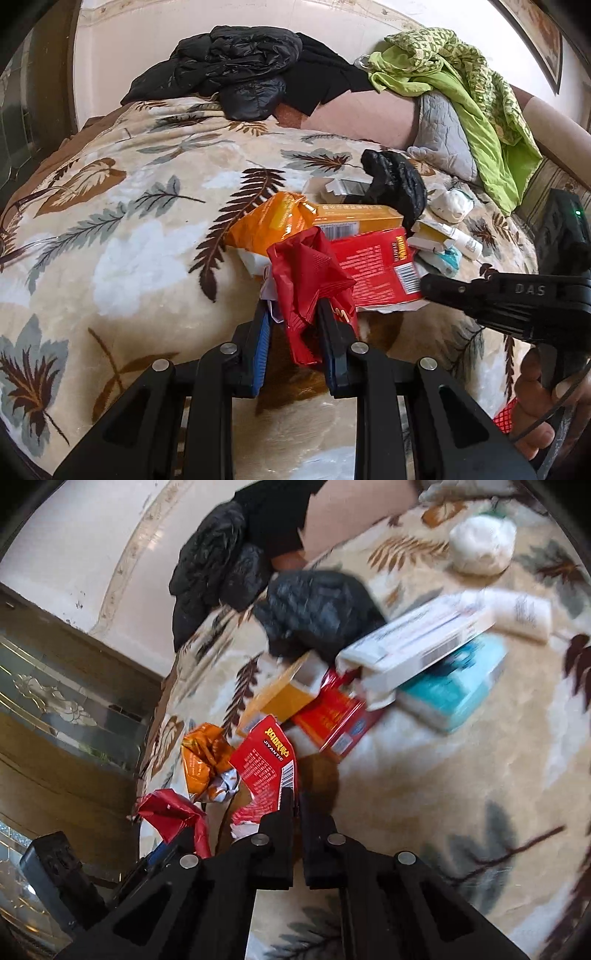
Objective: Collect trash
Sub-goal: 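Lift the red wrapper with the left gripper while the right gripper lifts the red box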
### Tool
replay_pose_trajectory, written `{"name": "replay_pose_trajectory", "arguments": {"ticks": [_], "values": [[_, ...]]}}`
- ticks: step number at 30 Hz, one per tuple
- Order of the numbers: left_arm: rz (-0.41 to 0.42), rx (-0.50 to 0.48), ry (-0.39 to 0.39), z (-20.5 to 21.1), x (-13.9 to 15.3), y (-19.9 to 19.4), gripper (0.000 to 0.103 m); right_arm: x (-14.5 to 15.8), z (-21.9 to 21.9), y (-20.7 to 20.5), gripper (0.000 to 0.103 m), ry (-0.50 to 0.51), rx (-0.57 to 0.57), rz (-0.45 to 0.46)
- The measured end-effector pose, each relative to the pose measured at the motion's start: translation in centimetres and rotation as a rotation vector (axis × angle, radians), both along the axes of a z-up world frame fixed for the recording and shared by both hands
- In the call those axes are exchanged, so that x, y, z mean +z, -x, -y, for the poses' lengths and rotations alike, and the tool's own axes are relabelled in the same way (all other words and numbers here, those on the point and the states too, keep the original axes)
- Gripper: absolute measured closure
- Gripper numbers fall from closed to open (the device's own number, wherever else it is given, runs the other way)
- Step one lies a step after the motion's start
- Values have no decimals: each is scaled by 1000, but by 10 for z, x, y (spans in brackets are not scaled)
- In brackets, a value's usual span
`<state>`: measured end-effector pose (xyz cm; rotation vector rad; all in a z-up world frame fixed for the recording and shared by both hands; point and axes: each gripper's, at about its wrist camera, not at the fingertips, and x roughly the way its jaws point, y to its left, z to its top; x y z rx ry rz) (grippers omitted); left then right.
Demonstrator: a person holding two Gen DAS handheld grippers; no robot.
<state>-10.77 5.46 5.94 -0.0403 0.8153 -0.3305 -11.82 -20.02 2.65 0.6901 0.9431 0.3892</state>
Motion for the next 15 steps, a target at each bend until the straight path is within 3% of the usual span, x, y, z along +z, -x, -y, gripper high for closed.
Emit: {"name": "replay_pose_trajectory", "arguments": {"ticks": [9, 15], "values": [[44, -72, -6, 26, 7, 10, 80, 36, 41, 35, 100, 145, -127, 155], [48, -99, -18, 40, 6, 13, 80, 52, 34, 46, 100, 283, -107, 235]]}}
